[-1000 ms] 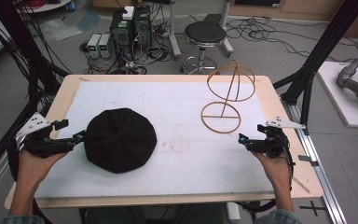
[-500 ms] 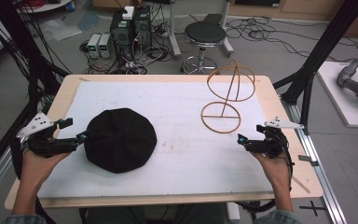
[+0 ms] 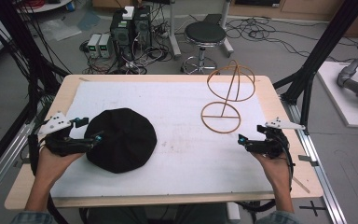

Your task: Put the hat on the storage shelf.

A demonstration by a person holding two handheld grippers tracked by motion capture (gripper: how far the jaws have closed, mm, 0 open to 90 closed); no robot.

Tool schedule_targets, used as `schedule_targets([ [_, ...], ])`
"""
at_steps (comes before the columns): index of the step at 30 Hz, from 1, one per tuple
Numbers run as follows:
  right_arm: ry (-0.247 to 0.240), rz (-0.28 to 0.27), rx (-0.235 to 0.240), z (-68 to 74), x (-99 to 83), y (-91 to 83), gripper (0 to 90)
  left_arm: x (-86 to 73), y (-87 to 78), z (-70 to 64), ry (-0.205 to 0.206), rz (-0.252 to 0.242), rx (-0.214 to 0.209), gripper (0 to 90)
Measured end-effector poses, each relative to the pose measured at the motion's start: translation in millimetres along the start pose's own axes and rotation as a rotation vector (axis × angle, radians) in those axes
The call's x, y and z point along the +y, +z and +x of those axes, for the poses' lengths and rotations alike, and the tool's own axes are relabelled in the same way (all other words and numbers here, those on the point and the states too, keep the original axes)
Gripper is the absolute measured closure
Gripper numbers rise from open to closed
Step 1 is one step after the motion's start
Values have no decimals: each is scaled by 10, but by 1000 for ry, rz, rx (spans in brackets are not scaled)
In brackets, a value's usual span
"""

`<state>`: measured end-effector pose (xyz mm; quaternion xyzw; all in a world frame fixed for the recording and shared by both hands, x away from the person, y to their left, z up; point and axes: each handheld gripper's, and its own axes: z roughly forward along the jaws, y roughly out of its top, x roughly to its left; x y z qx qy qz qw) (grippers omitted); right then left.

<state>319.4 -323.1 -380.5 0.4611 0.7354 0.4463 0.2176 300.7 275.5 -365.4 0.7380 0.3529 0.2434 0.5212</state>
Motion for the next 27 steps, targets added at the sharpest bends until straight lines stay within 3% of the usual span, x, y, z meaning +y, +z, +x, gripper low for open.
schedule_targets([
  [13,4,2,0,0,-9,-20,97,2,248,-185,64,17,-80,198],
  [27,12,-3,-1,6,-6,-35,97,-43,426,-296,112,67,-108,222],
])
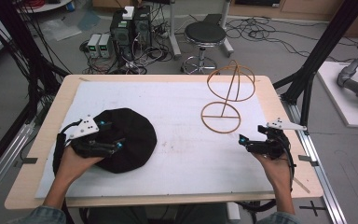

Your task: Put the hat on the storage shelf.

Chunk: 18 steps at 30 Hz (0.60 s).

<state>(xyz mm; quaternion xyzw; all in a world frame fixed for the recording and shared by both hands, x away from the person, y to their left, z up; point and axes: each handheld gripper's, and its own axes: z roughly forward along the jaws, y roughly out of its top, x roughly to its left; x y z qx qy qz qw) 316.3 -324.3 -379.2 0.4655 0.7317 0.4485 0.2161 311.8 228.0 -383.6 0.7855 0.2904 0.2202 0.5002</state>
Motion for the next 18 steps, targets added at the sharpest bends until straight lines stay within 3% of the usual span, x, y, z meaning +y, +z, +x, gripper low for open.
schedule_targets([
  [8,-7,-7,-2,0,3,-2,97,-47,46,12,0,43,8,327],
  [18,-3,-8,-4,4,3,-9,97,-69,61,5,35,70,-2,567],
])
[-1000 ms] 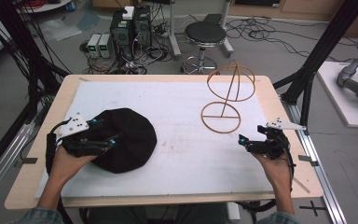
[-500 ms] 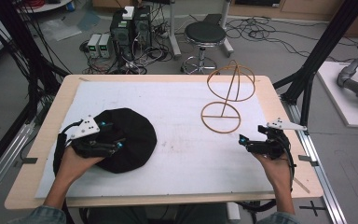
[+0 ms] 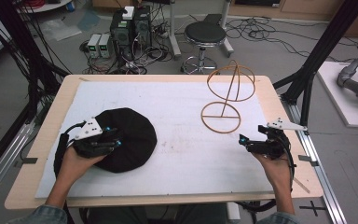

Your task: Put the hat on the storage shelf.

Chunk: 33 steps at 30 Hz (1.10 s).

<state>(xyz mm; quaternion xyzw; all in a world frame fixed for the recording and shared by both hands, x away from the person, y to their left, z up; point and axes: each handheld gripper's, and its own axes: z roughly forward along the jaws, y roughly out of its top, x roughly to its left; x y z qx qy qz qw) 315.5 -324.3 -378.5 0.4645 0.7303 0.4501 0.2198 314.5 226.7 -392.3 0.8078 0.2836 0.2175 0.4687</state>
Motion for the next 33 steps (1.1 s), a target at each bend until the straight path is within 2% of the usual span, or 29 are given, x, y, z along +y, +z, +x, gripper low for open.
schedule_targets([
  [6,-2,-1,-1,4,4,-1,97,-1,-12,-19,30,2,9,716],
  [11,-3,0,-2,1,4,-1,97,6,-14,-51,46,-8,27,777],
  [12,-1,2,-3,1,5,-4,97,10,-16,-57,42,-15,31,804],
  [14,-2,0,-1,-1,6,-8,97,24,-45,-68,57,-47,46,817],
  [17,2,-1,-3,-2,6,-12,97,45,-77,-69,65,-68,58,827],
  [22,8,-1,-2,-11,5,-23,97,85,-163,-62,46,-128,83,831],
  [24,8,-5,-4,-20,5,-31,97,100,-188,-55,34,-137,95,831],
  [33,15,-25,-7,-53,11,-78,97,229,-301,23,-16,-198,101,832],
])
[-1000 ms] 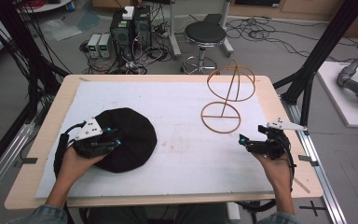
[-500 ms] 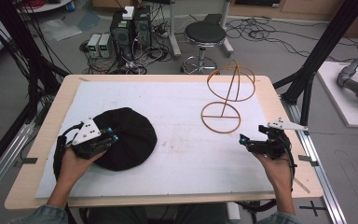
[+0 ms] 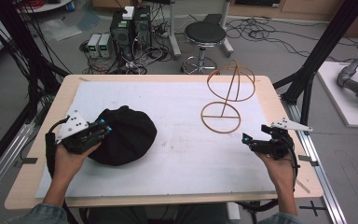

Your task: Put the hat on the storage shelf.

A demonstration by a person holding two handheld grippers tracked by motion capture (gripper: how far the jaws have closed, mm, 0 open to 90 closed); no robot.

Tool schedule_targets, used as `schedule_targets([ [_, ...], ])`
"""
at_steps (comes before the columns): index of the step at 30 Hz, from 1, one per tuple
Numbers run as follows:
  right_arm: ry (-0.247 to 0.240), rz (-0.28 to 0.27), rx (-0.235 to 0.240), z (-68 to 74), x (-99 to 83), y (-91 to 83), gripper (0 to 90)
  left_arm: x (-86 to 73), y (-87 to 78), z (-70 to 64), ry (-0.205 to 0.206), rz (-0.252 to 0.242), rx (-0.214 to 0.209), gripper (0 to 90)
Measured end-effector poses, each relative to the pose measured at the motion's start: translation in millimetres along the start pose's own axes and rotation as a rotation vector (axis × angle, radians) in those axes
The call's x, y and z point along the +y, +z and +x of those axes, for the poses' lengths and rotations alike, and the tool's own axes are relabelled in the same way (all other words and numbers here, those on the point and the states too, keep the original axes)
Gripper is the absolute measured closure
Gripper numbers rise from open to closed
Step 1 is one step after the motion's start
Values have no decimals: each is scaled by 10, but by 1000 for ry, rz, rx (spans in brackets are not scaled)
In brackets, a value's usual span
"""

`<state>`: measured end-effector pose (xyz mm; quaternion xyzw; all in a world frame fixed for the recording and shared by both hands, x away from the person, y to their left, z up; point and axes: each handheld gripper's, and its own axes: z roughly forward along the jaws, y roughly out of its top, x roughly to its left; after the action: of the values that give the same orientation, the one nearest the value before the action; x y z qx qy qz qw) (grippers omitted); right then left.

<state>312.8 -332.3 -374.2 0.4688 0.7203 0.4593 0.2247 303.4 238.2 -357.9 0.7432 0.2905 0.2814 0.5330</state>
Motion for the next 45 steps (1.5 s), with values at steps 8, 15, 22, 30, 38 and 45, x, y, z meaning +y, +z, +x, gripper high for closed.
schedule_targets([
  [8,8,-5,-1,-30,-3,-12,97,175,1,105,-61,-36,11,832],
  [15,17,-8,2,-50,-12,-20,97,376,76,195,-69,-55,19,832],
  [22,21,-5,3,-60,-25,-22,97,587,147,252,-47,-67,34,832],
  [30,17,-9,0,-52,-29,-62,97,841,239,319,-33,-87,30,832],
  [38,13,-28,-3,-60,-29,-112,97,1117,354,326,-15,-113,28,832],
  [45,10,-29,-5,-47,-26,-117,97,1479,507,280,21,-135,-3,833],
])
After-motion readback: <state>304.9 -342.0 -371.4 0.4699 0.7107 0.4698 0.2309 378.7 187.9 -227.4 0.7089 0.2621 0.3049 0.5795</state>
